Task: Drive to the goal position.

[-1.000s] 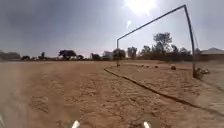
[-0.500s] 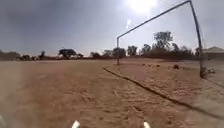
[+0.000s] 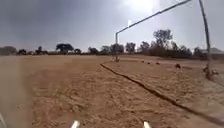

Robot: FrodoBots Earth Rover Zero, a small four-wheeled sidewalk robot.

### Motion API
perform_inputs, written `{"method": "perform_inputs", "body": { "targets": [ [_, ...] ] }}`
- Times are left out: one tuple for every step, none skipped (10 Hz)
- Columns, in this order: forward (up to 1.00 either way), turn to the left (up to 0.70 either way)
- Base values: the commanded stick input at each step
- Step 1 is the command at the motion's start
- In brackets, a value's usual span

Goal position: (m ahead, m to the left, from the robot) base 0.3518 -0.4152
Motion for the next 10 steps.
{"method": "perform_inputs", "body": {
  "targets": [
    [0.7,0.0],
    [0.7,0.0],
    [0.7,0.0],
    [0.7,0.0],
    [0.7,0.0],
    [0.7,0.0],
    [0.7,0.0],
    [0.7,0.0],
    [0.7,0.0],
    [0.7,0.0]
  ]
}}
